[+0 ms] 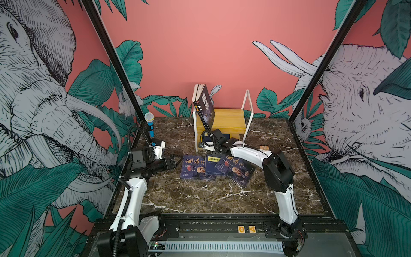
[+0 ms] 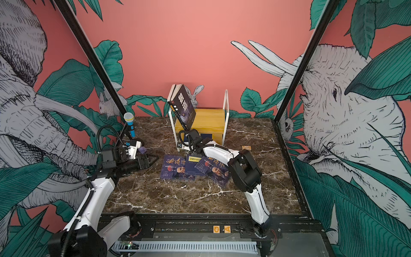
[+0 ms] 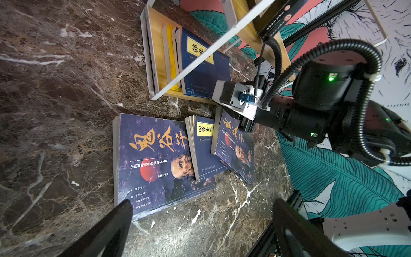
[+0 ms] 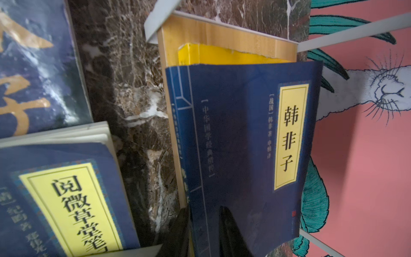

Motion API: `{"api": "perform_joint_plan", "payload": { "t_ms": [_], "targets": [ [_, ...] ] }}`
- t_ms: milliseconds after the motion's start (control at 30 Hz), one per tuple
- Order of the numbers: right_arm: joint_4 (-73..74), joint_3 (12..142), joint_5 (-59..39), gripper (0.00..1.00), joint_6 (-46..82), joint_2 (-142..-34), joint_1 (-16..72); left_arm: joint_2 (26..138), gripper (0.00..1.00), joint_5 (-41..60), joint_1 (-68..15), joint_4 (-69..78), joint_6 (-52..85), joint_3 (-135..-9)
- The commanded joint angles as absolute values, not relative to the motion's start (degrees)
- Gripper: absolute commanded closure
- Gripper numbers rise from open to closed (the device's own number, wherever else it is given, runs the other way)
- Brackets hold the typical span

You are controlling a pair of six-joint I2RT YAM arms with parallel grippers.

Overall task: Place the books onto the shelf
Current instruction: 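Push the blue book down and deeper into the lower shelf with the right gripper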

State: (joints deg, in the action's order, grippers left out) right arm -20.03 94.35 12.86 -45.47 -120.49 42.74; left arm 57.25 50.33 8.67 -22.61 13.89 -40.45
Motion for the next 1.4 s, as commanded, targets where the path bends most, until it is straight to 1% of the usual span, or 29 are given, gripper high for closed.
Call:
{"api": "perform_joint_plan", "payload": {
  "t_ms": [0, 233, 400, 533, 633, 767, 967, 1367],
  "targets": [
    [-19.69, 94.82, 12.75, 0.74, -44.26, -121.1, 42.29, 56.25, 0.01, 51.16, 8.49, -23.16, 13.44, -42.01],
    [-21.13, 97.32, 11.98, 0.67, -42.37, -122.43, 42.49, 56.2, 0.01, 51.24, 8.56, -23.14, 13.42, -41.88],
    [-22.4, 98.92, 8.9, 0.53, -40.77, -123.17, 43.61, 56.08, 0.01, 51.25, 8.48, -22.93, 13.19, -41.72],
    [-22.28, 100.52, 6.62, 0.5, -39.04, -123.79, 44.51, 56.23, 0.01, 51.33, 8.57, -22.66, 13.45, -41.58],
    [-22.93, 102.87, 5.91, 0.5, -36.96, -125.33, 45.02, 56.03, 0.01, 51.33, 8.58, -22.76, 13.23, -41.56],
    [-22.39, 104.2, 6.6, 0.5, -37.74, -127.1, 46.05, 56.17, 0.01, 51.33, 8.74, -22.75, 13.53, -41.77],
    [-20.92, 105.82, 10.2, 0.51, -38.16, -129.11, 46.93, 56.2, 0.01, 51.29, 8.73, -23.07, 13.51, -41.86],
    [-16.61, 106.51, 14.68, 0.63, -36.44, -130.28, 46.93, 55.67, 0.01, 51.33, 8.92, -22.8, 13.38, -41.47]
  ]
}}
